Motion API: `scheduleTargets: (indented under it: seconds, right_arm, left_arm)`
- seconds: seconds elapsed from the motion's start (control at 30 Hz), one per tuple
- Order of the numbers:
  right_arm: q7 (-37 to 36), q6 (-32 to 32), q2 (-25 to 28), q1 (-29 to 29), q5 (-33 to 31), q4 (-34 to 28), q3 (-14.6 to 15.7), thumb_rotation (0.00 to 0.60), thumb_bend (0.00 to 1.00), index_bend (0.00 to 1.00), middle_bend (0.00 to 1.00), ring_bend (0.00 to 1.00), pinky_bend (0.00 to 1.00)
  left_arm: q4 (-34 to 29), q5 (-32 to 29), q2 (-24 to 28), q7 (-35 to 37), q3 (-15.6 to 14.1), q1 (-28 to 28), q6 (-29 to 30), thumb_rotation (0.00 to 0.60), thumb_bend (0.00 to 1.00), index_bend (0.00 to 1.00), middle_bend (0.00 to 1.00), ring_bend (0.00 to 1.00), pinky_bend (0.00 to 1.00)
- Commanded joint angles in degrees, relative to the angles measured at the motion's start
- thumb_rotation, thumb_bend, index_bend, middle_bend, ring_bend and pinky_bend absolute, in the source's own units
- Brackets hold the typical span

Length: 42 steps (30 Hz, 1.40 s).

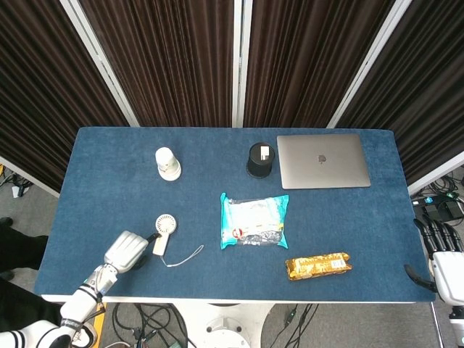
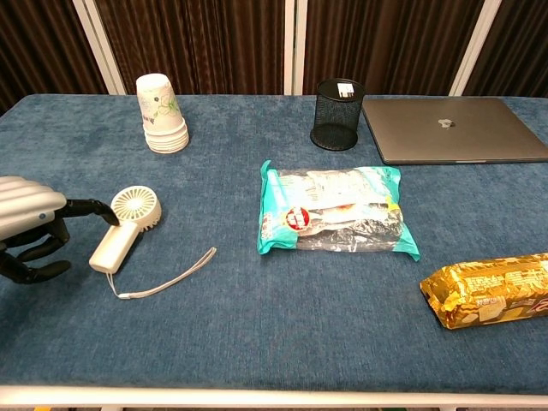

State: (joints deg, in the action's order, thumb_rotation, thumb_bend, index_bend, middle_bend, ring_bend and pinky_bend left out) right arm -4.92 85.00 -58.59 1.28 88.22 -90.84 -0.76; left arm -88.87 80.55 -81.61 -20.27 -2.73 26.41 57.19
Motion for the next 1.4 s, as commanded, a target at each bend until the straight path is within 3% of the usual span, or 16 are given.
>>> scheduleTargets:
  seconds: [0.03,1.13,1.4]
  right_arm:
    - [0.0,0.0,0.0,0.0,-0.1,0.0,0.0,0.600,0.15,0.00,0.00,0.00,0.00]
    - [-1.0,-1.2,-0.1,0.1,-1.1,0.9,-0.1,0.600,0.15,0.00,0.00,0.00,0.00]
    - [-1.2,-1.2,0.0,0.2,-1.0,0.9,0.0,0.600,0.15,0.00,0.00,0.00,0.00]
  left_arm:
    - [0.0,0.0,0.0,-0.1,0.0,0.0,0.1,0.600,0.41,0.20,0.82,0.86,0.82]
    - [-0.3,-4.9,-0.4,-4.0,-0.3,1.6,-3.2,0.600,0.41,0.21,0.82,0.86,0.82]
    - [-1.7,-4.6,0.6,-4.6,-0.2,1.5,-1.7,0.600,0.41,0.22,0.83,0.86,0.82]
